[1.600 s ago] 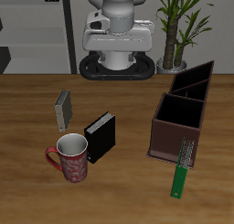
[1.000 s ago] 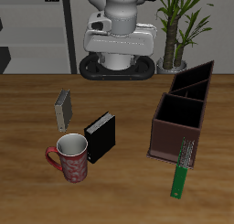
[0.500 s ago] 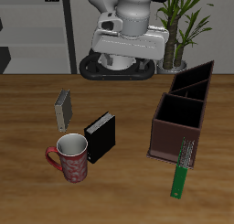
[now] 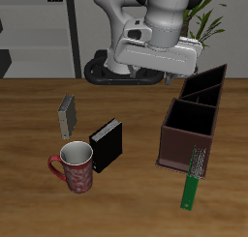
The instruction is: Place the green book into the left desk caddy's back compartment
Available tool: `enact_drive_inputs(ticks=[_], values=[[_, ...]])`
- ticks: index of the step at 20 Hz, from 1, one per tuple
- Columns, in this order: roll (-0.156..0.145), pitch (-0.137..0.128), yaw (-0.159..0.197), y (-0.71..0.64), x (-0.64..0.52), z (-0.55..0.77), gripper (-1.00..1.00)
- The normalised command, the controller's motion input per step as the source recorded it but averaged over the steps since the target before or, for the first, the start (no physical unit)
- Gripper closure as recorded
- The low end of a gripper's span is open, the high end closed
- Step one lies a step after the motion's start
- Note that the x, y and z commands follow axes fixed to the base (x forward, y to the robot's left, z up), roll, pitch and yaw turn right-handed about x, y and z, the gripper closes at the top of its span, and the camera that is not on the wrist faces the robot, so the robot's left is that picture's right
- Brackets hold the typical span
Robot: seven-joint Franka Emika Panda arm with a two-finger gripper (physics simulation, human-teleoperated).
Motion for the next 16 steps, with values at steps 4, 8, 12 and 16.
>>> enact_drive_inputs(ticks=[4,8,12,16], values=[[0.002,-0.015,-0.008,0.27,0.20,-0.01,-1.00],[0.014,-0.003,-0.004,0.38,0.24,-0.05,-1.00],[0.057,0.007,0.012,0.53,0.27,-0.19,-1.00],[0.023,-0.012,-0.004,0.26,0.11,-0.10,-1.00]])
